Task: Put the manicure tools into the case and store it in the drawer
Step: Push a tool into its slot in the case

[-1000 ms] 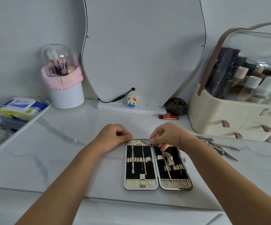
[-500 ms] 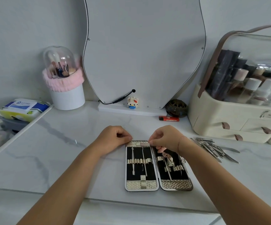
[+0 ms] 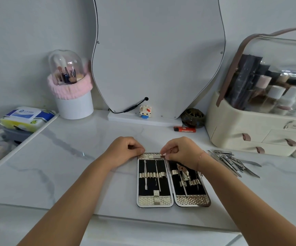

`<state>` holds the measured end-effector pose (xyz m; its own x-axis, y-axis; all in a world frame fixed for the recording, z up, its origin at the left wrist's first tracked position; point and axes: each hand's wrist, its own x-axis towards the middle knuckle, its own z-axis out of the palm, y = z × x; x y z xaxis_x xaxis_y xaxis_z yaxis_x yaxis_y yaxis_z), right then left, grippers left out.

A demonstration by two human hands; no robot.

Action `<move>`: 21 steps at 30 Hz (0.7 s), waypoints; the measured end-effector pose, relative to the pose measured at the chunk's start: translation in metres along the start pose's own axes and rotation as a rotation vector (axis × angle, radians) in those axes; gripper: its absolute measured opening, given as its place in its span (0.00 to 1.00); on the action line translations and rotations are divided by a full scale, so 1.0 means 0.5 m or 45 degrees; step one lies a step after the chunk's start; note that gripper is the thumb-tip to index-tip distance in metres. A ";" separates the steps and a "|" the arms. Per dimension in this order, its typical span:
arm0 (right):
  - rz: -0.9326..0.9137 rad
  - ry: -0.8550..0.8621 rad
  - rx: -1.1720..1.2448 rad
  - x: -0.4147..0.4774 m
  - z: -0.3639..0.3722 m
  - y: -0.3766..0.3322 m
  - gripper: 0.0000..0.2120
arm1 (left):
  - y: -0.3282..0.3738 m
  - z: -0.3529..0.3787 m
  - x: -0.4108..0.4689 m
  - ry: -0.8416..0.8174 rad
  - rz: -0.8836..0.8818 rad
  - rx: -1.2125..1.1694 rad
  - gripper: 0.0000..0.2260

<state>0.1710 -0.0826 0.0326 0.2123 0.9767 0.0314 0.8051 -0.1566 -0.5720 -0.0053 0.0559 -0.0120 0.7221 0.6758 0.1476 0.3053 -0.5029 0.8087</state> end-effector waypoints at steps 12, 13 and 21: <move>0.031 0.014 -0.194 -0.005 -0.010 0.005 0.02 | 0.000 0.000 0.001 0.007 0.000 -0.004 0.05; 0.025 0.017 -0.218 -0.003 -0.009 0.006 0.03 | 0.000 0.000 0.001 0.008 -0.001 -0.008 0.05; 0.033 0.044 -0.438 0.004 0.003 -0.014 0.07 | -0.001 0.000 0.003 -0.005 0.007 -0.001 0.05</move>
<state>0.1650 -0.0793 0.0352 0.2488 0.9672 0.0516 0.9375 -0.2271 -0.2635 -0.0044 0.0570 -0.0122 0.7263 0.6710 0.1494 0.3010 -0.5058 0.8084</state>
